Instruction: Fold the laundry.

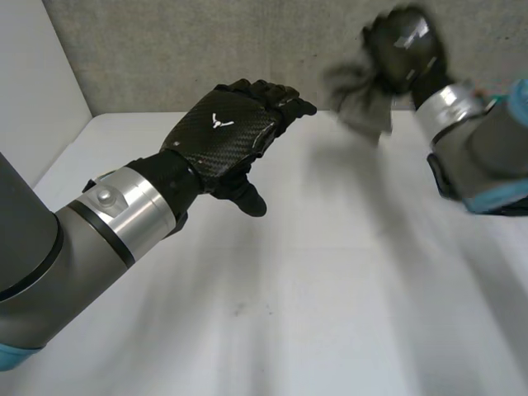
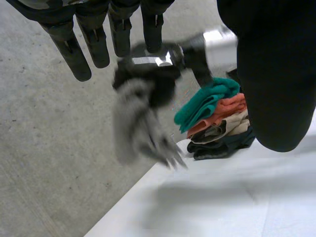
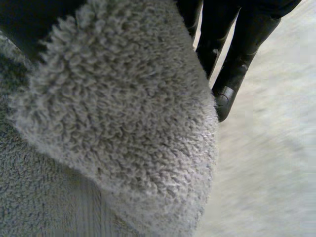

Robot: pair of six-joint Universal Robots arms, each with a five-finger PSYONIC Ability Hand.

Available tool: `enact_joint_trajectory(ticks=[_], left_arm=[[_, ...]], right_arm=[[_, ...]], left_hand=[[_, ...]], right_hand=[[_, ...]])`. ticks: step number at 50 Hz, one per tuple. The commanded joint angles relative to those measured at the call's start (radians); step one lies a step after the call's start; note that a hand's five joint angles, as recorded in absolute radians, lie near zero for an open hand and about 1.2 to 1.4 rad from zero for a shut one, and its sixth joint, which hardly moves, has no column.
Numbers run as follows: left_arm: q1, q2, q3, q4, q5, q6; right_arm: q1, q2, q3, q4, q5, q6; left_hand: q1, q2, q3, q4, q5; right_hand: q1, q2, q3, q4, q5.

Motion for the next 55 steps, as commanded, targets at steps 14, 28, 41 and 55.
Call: enact_joint_trajectory(ticks=[14, 28, 41, 55], left_arm=[[0.011, 0.017, -0.013, 0.001, 0.001, -0.002], [0.013, 0.006, -0.028, 0.005, 0.001, -0.002], [0.007, 0.009, -0.033, 0.005, 0.001, 0.000], [0.005, 0.011, -0.033, 0.005, 0.001, -0.002]], right_arm=[[-0.469, 0.224, -0.339, -0.128, -0.253, 0.321], [-0.632, 0.384, -0.143, -0.320, -0.397, 0.451], [-0.667, 0.256, 0.078, -0.453, -0.466, 0.455], [-0.730, 0.184, 0.184, -0.518, -0.574, 0.464]], left_hand=[[-0.004, -0.001, -0.001, 0.002, -0.004], [-0.004, -0.001, -0.001, 0.002, -0.004], [-0.004, -0.001, -0.001, 0.002, -0.004], [-0.004, -0.001, -0.001, 0.002, -0.004]], right_hand=[[0.499, 0.239, 0.252, 0.211, 0.337], [0.499, 0.239, 0.252, 0.211, 0.337], [0.499, 0.239, 0.252, 0.211, 0.337], [0.392, 0.133, 0.145, 0.104, 0.231]])
